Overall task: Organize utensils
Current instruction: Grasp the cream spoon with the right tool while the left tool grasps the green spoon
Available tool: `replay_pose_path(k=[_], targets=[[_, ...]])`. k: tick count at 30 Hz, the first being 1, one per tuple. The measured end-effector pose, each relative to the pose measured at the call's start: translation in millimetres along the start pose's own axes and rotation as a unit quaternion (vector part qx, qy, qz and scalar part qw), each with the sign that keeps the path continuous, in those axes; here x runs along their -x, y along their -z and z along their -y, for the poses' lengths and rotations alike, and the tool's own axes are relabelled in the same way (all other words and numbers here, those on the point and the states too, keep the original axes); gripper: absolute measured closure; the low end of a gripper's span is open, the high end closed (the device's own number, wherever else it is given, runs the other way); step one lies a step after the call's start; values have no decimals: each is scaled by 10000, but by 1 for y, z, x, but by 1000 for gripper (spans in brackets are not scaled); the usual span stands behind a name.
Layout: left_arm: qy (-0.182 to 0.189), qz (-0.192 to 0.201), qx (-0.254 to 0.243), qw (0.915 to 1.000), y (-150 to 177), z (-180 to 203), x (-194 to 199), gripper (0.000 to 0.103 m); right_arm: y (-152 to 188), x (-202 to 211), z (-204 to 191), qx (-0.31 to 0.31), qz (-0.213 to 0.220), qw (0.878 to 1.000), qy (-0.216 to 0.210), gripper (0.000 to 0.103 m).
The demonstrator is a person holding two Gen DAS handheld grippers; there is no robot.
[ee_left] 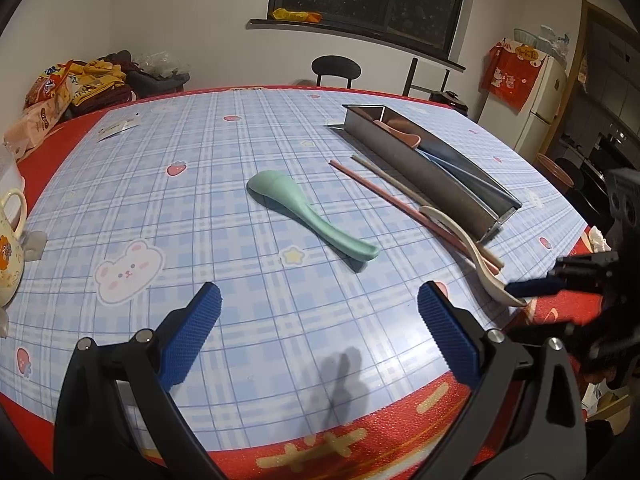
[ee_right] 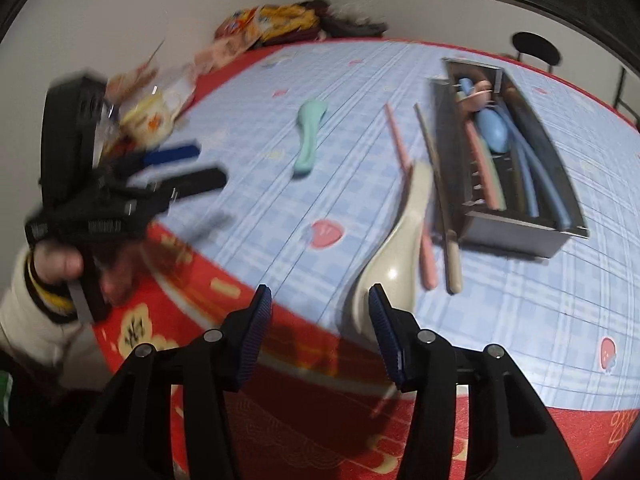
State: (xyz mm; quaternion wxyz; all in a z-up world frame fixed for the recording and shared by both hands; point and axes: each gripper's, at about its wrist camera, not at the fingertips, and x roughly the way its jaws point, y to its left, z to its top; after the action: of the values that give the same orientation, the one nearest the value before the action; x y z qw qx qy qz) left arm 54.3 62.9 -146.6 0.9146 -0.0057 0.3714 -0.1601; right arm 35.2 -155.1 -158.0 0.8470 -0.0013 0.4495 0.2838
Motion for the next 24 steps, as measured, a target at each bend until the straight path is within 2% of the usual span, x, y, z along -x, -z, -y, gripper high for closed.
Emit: replay_pose_path(k=[2, 3, 4, 7, 16, 21, 24], targets=[[13, 4, 5, 10000, 0, 0, 0, 6, -3, 5, 8, -177, 119, 9997, 93, 54], [19, 8, 5, 10000, 0, 0, 0, 6, -3, 7, 13, -288, 178, 9994, 118, 58], [22, 12, 7, 10000, 0, 0, 0, 6, -3, 9, 20, -448, 223, 9986, 147, 69], [39, 16, 44, 10000, -1, -1, -1, 6, 1, 7, 39, -886, 222, 9957, 163, 81], [84, -25, 102, 9999, -1, -3, -4, 6, 4, -11, 35, -853, 3, 9963, 84, 82], [130, -44, 247, 9996, -1, -9, -5, 6, 0, -17, 24, -634, 33, 9977, 236, 81], [141, -47, 283, 9995, -1, -10, -6, 6, 0, -18, 21, -497, 47, 9983, 305, 86]])
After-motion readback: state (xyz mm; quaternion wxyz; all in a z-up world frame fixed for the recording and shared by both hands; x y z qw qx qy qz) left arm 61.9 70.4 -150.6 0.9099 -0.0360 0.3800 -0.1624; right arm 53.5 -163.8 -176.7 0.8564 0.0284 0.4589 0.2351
